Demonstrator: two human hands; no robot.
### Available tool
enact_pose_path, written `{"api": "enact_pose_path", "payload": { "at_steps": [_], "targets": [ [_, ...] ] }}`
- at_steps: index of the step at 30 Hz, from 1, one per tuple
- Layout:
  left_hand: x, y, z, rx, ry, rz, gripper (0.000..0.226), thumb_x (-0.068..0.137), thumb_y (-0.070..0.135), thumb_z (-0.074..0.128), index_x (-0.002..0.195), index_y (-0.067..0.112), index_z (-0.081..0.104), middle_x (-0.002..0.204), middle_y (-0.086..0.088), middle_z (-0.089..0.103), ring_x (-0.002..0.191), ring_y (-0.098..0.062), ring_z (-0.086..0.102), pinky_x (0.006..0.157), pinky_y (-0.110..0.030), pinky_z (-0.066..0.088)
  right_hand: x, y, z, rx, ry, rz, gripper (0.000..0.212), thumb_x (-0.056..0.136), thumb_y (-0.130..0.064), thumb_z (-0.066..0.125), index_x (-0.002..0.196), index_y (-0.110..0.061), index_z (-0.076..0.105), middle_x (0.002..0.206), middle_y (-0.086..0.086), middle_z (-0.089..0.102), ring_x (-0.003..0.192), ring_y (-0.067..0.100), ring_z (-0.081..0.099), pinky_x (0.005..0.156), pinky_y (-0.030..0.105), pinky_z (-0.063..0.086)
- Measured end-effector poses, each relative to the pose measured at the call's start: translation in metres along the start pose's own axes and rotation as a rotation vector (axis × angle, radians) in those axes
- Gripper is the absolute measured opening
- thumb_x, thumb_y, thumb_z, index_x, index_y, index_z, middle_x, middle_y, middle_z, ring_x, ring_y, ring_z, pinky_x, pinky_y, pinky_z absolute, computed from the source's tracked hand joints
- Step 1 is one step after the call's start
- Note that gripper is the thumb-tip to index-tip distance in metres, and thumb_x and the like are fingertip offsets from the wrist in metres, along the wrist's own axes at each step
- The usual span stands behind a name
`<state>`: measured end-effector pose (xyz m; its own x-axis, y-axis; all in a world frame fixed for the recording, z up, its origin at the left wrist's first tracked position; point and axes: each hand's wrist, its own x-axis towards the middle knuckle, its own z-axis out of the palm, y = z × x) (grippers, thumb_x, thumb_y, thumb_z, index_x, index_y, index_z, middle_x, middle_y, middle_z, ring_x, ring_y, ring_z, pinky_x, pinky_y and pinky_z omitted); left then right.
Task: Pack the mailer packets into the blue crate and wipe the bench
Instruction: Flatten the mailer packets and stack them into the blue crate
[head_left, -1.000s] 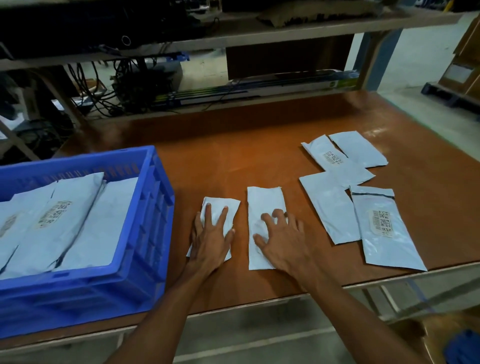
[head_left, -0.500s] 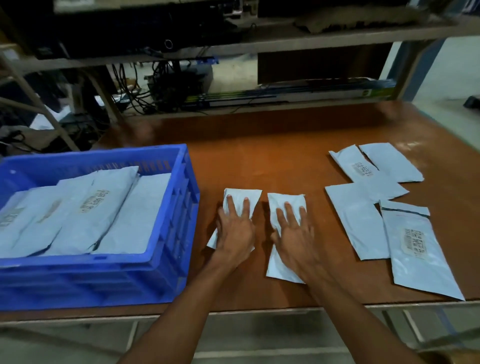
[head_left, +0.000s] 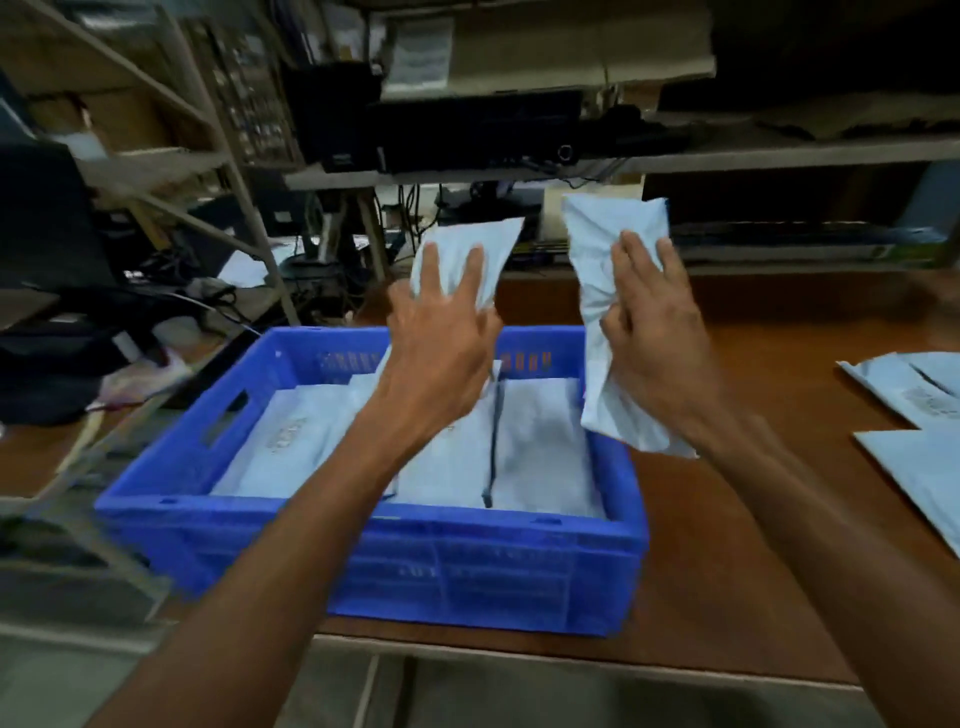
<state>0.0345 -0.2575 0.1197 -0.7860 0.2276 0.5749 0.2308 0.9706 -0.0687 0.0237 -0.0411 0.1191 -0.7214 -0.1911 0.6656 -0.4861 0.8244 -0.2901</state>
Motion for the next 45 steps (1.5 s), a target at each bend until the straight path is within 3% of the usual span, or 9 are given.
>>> {"api": "enact_pose_path", "payload": {
  "at_steps": [3, 7, 12, 16, 21, 27, 32, 36, 45],
  "targets": [
    [-0.035, -0.081, 0.012, 0.131, -0.178, 0.053, 0.029, 0.093, 0.013, 0.049, 0.111, -0.005, 0.064, 0.146, -0.028, 0.042, 0.124, -0.064, 0.038, 0.081, -0.064, 0.043, 0.009, -0.047, 0.024, -0.038, -0.157, -0.024, 0.057, 0.097, -0.019, 0.030, 0.147, 0.008, 0.031, 0.158, 0.021, 0.026, 0.147, 0.025, 0.016, 0.122, 0.034, 0.003],
    [-0.070, -0.154, 0.032, 0.179, -0.451, -0.141, 0.037, 0.099, 0.023, 0.041, 0.129, 0.009, 0.057, 0.160, -0.018, 0.019, 0.139, -0.058, 0.017, 0.092, -0.062, 0.036, 0.002, -0.060, 0.063, -0.139, -0.382, 0.047, 0.047, 0.100, -0.005, 0.041, 0.144, 0.011, 0.034, 0.159, 0.022, 0.023, 0.150, 0.030, 0.013, 0.122, 0.040, 0.000],
    [-0.081, -0.189, 0.057, 0.002, -0.773, -0.415, 0.062, 0.104, 0.044, 0.030, 0.158, 0.024, 0.005, 0.163, -0.021, -0.002, 0.147, -0.048, 0.003, 0.115, -0.059, 0.016, -0.017, -0.040, 0.104, -0.258, -0.720, 0.278, 0.049, 0.098, -0.016, 0.036, 0.144, -0.001, 0.031, 0.161, 0.015, 0.019, 0.144, 0.045, 0.018, 0.116, 0.058, 0.019],
    [-0.088, -0.195, 0.062, -0.074, -1.005, -0.457, 0.059, 0.108, 0.042, 0.017, 0.156, 0.024, -0.013, 0.160, -0.018, -0.023, 0.148, -0.044, -0.014, 0.121, -0.054, 0.003, -0.033, -0.034, 0.120, -0.316, -0.927, 0.334, 0.060, 0.104, -0.047, 0.020, 0.157, -0.025, 0.004, 0.165, -0.002, -0.011, 0.150, 0.038, -0.011, 0.117, 0.058, 0.004],
    [-0.088, -0.188, 0.054, -0.021, -1.014, -0.364, 0.054, 0.109, 0.034, 0.013, 0.156, 0.020, -0.011, 0.160, -0.020, -0.023, 0.147, -0.047, -0.011, 0.119, -0.051, 0.005, -0.038, -0.034, 0.128, -0.341, -0.970, 0.305, 0.063, 0.102, -0.054, 0.015, 0.157, -0.029, -0.005, 0.164, -0.002, -0.017, 0.149, 0.035, -0.017, 0.120, 0.056, 0.000],
    [-0.078, -0.199, 0.076, -0.026, -0.828, -0.395, 0.084, 0.088, 0.080, 0.011, 0.157, 0.033, 0.000, 0.164, -0.011, -0.012, 0.149, -0.044, -0.001, 0.117, -0.060, 0.012, -0.034, -0.031, 0.117, -0.384, -0.980, 0.207, 0.063, 0.102, -0.057, 0.014, 0.157, -0.029, 0.002, 0.165, 0.001, -0.012, 0.150, 0.035, -0.014, 0.121, 0.053, -0.004],
    [-0.033, -0.121, 0.062, -0.221, -0.388, -0.237, 0.065, 0.099, 0.056, 0.036, 0.153, 0.022, 0.027, 0.159, -0.017, 0.023, 0.143, -0.041, 0.024, 0.115, -0.055, 0.025, 0.002, -0.010, 0.057, -0.208, -0.502, 0.087, 0.057, 0.099, -0.050, 0.035, 0.149, -0.022, 0.037, 0.159, 0.007, 0.029, 0.147, 0.030, 0.024, 0.119, 0.051, 0.017],
    [0.016, -0.008, 0.056, -0.356, -0.249, -0.059, 0.058, 0.098, 0.047, 0.047, 0.147, 0.018, 0.037, 0.146, -0.013, 0.041, 0.131, -0.039, 0.038, 0.108, -0.051, 0.035, -0.001, 0.052, -0.014, -0.166, -0.209, 0.175, 0.046, 0.091, -0.036, 0.053, 0.133, -0.016, 0.057, 0.140, 0.007, 0.056, 0.128, 0.027, 0.051, 0.109, 0.046, 0.039],
    [0.047, 0.331, 0.120, -0.449, -0.565, 0.312, 0.055, 0.095, 0.046, 0.050, 0.139, 0.014, 0.049, 0.138, -0.016, 0.052, 0.127, -0.039, 0.048, 0.107, -0.048, 0.040, -0.187, 0.300, -0.126, -0.304, -0.348, 0.760, 0.033, 0.089, -0.026, 0.060, 0.121, -0.018, 0.066, 0.122, 0.009, 0.068, 0.114, 0.031, 0.061, 0.097, 0.043, 0.047]
  ]
}}
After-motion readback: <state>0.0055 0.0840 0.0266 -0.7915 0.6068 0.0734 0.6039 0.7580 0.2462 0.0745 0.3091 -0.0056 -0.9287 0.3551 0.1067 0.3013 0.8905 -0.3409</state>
